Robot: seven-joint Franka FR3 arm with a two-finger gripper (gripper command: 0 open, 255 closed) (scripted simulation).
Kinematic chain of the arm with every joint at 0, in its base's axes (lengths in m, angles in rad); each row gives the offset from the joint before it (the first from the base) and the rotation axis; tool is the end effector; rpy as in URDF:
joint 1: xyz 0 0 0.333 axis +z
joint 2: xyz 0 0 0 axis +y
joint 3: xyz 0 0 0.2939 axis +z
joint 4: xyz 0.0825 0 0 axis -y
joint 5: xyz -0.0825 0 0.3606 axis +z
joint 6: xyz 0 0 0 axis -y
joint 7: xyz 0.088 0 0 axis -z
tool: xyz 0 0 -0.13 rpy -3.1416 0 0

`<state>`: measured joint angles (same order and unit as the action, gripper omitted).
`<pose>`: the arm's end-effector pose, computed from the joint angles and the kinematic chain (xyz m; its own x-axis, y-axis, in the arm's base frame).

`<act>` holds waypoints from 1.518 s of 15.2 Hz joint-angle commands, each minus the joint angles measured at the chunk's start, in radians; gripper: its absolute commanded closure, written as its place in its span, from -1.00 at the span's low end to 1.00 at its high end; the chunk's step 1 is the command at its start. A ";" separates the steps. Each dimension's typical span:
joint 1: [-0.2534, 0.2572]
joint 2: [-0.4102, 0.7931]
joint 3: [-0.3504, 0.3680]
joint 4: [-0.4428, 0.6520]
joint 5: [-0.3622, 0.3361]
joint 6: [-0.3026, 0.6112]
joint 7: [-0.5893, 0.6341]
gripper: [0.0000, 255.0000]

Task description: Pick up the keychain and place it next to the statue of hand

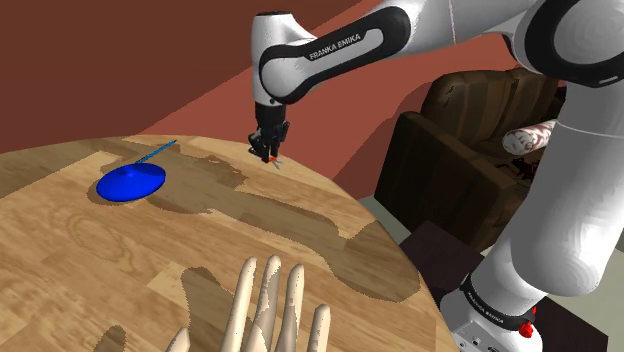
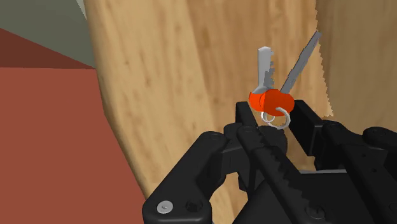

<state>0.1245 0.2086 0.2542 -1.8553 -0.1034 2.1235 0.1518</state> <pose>0.5562 0.2079 0.3847 0.9607 0.2682 0.0715 0.2668 -0.9633 0.0288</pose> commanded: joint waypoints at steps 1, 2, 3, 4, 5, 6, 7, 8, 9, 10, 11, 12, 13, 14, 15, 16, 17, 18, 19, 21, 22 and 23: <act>-0.002 -0.010 0.000 0.018 0.004 -0.027 -0.005 1.00; -0.002 -0.014 0.001 0.026 0.006 -0.039 -0.007 1.00; -0.002 -0.017 0.001 0.035 0.008 -0.052 -0.008 1.00; -0.002 -0.021 0.002 0.044 0.009 -0.064 -0.009 1.00; -0.002 -0.025 0.002 0.053 0.011 -0.077 -0.011 1.00; -0.002 -0.028 0.002 0.062 0.012 -0.089 -0.012 1.00; -0.002 -0.031 0.002 0.072 0.014 -0.102 -0.013 1.00; -0.003 -0.034 0.003 0.082 0.015 -0.114 -0.014 1.00; -0.003 -0.037 0.003 0.092 0.016 -0.127 -0.016 1.00; -0.003 -0.039 0.003 0.102 0.017 -0.140 -0.017 1.00; -0.003 -0.041 0.004 0.113 0.018 -0.152 -0.018 1.00; -0.002 -0.043 0.004 0.124 0.019 -0.165 -0.019 1.00; -0.002 -0.045 0.004 0.135 0.020 -0.178 -0.020 1.00; -0.002 -0.047 0.004 0.146 0.021 -0.191 -0.020 1.00; -0.002 -0.048 0.004 0.158 0.022 -0.204 -0.021 1.00; -0.002 -0.049 0.005 0.170 0.022 -0.217 -0.022 1.00; -0.002 -0.050 0.005 0.182 0.023 -0.230 -0.023 1.00; -0.002 -0.051 0.005 0.195 0.023 -0.243 -0.023 1.00; -0.001 -0.051 0.005 0.208 0.024 -0.257 -0.024 1.00; -0.001 -0.051 0.006 0.234 0.024 -0.283 -0.025 1.00; 0.000 -0.051 0.006 0.248 0.024 -0.297 -0.026 1.00; 0.012 -0.059 0.015 0.237 0.023 -0.295 -0.004 1.00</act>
<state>0.1313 0.1511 0.2654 -1.6221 -0.0795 1.8347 0.1394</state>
